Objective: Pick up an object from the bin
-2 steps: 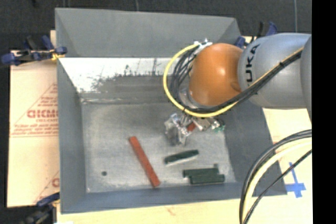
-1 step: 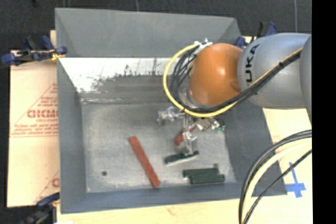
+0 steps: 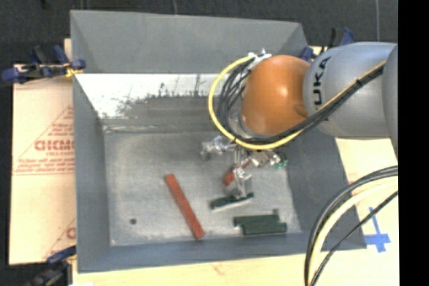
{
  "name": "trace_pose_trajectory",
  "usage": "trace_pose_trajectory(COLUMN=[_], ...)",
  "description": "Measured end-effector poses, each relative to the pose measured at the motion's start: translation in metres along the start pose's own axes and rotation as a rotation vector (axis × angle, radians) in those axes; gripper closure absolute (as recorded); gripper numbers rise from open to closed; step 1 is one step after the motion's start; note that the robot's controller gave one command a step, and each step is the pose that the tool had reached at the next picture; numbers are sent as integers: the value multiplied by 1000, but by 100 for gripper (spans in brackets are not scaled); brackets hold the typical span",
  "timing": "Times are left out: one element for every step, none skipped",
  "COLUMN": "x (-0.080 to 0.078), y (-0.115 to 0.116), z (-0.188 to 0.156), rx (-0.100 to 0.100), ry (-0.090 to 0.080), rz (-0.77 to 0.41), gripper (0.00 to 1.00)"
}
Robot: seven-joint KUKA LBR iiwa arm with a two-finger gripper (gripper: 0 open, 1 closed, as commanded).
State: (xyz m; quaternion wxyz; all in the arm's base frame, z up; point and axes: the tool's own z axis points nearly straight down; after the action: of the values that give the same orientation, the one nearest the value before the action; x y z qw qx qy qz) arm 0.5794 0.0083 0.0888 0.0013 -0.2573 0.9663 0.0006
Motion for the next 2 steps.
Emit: trace_pose_trajectory(x=[92,92], y=[-7,-7], z=[14,15], rx=[5,3], ry=[-4,-3], rz=[-299,-298], gripper=[100,0])
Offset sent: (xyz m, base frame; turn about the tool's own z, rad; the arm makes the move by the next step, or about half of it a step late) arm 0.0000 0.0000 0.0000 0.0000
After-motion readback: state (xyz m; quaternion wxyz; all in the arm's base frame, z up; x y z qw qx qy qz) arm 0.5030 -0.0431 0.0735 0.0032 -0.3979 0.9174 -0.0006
